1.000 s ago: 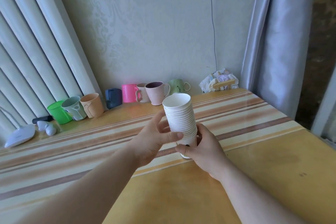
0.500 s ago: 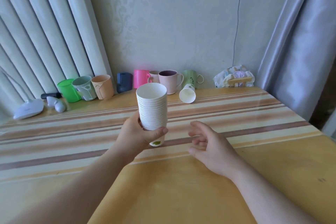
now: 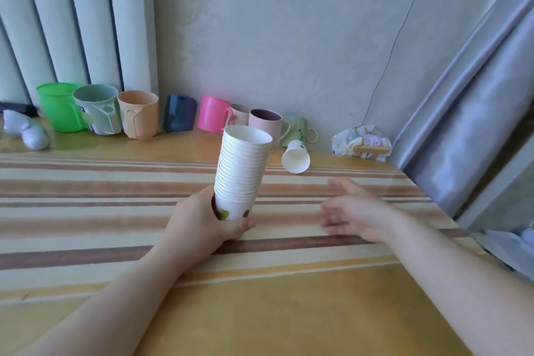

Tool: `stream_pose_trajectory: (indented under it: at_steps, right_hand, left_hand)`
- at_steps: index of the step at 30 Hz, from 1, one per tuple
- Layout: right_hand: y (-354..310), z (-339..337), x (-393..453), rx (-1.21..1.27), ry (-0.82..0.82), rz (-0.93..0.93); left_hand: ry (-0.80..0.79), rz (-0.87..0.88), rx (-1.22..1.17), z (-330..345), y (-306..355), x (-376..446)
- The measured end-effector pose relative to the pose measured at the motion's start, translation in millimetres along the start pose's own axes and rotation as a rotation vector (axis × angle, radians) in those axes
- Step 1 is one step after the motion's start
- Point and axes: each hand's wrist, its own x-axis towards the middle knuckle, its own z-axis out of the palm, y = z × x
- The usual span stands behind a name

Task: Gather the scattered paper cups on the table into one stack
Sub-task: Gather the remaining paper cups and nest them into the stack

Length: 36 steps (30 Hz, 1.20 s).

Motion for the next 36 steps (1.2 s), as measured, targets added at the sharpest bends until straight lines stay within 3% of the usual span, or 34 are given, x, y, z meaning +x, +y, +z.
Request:
stream_pose_trajectory:
  at_steps: [4, 10, 14, 21, 24, 27, 29, 31, 33, 36]
  right_hand:
    - [-29.6, 1.0, 63.4, -0.617, 0.291, -0.29]
    - [-48.6, 13.5, 120.9, -1.103, 0.247, -0.485]
    - [-51.9, 11.9, 134.6, -1.178, 0.253, -0.442]
    - [-55.5, 27.0, 159.1, -1.326, 0.183, -0.704]
    - [-48.5, 34.2, 146.1, -1.064, 0.175, -0.731]
    - [-45.8, 46.2, 117.9, -0.33, 0.235, -0.577]
    - [-60.8, 55.3, 91.3, 0.21, 0.157, -0.475]
    - [-88.3, 55.1, 62.4, 0.521, 0.066, -0.435]
    - [-115.3, 51.2, 25.9, 0.659, -0.044, -0.491]
    - [-136.3, 55.0, -19.8, 0.533, -0.241, -0.651]
  left_hand:
    - [0.051, 0.041, 0.002, 1.9, 0.8, -1.9]
    - [0.074, 0.035, 0.012, 2.9, 4.2, -1.8]
    - [0.087, 0.02, -0.008, 5.7, 2.0, -1.6]
    - [0.106, 0.026, 0.003, 6.6, 3.9, -0.8]
    - [0.105, 0.031, 0.001, 5.5, 4.3, -2.1]
    - [0.099, 0.044, 0.005, 5.5, 4.7, -2.7]
    - [0.1, 0.056, 0.001, 5.3, 5.6, -3.5]
    - [0.098, 0.064, 0.009, 5.2, 4.7, -3.2]
    - [0.089, 0.071, 0.008, 4.3, 3.1, -2.4]
    - [0.076, 0.083, 0.009, 3.6, 0.6, -2.7]
